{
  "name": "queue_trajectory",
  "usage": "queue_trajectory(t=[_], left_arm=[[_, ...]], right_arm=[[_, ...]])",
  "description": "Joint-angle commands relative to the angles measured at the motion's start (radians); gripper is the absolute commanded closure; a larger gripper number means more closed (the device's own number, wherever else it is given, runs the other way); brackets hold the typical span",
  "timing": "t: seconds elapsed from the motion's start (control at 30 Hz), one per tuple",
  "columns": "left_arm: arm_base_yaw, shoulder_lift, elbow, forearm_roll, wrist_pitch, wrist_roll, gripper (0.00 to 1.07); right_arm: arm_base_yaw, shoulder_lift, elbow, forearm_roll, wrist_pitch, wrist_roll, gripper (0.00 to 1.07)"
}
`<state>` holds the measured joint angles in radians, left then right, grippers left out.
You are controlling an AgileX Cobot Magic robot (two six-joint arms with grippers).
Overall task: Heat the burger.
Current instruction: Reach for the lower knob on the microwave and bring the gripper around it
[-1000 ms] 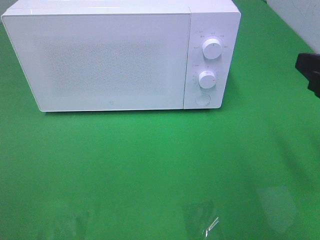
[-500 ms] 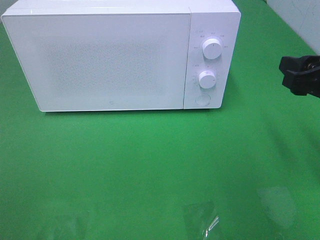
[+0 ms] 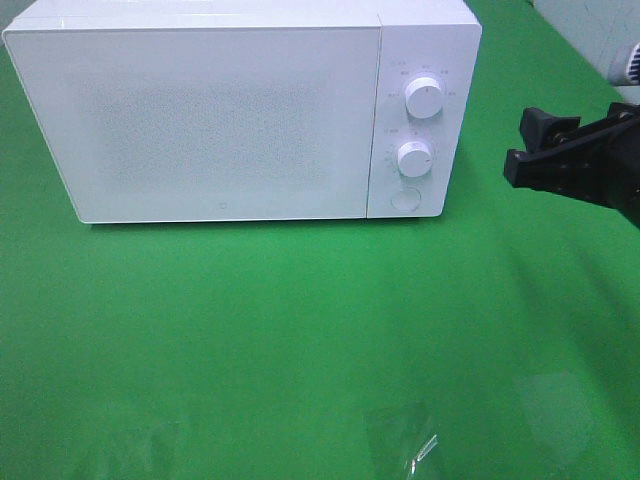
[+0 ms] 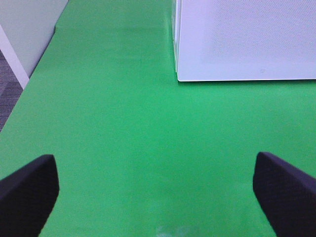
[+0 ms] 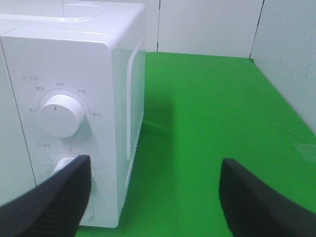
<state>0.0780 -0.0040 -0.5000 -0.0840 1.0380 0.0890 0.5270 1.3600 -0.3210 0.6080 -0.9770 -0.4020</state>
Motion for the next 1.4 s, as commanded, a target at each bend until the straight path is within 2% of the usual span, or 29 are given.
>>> queue_trajectory(t=[0.03,0.07,0.17,0.3,0.43,0.73,1.1,1.4], left_arm=[[0.003,0.002,0.003,-0.004,-0.004,-0.005,0.07],[0.003,0.002,0.003,-0.004,-0.004,-0.005,0.07],[0.003,0.002,0.003,-0.004,-0.004,-0.005,0.07],[0.003,0.002,0.003,-0.004,-0.004,-0.005,0.07],[0.003,0.002,0.003,-0.004,-0.004,-0.005,0.07],[0.003,0.002,0.003,-0.004,-0.004,-0.005,0.07],[0.003,0.003,0.003,-0.004,-0.004,-0.006,0.07],[0.003,0.003,0.003,-0.004,-0.004,-0.006,0.07]], right_arm=[[0.061,0.042,0.001,0.08,-0.109,-0.026,0.36],[0.119,0.08,0.0,0.133,-0.169,-0.026,0.36],[0.145,0.101,0.0,0.155,-0.197,-0.023,0.36],[0.261,0.208,-0.045,0.229,-0.257,-0.022,0.34],[0.298,0.269,-0.095,0.258,-0.26,-0.019,0.3],[0.301,0.357,-0.169,0.273,-0.254,0.019,0.29],[0.298,0.419,-0.174,0.268,-0.292,0.071,0.31],[0.284,0.496,-0.259,0.25,-0.272,0.084,0.31]])
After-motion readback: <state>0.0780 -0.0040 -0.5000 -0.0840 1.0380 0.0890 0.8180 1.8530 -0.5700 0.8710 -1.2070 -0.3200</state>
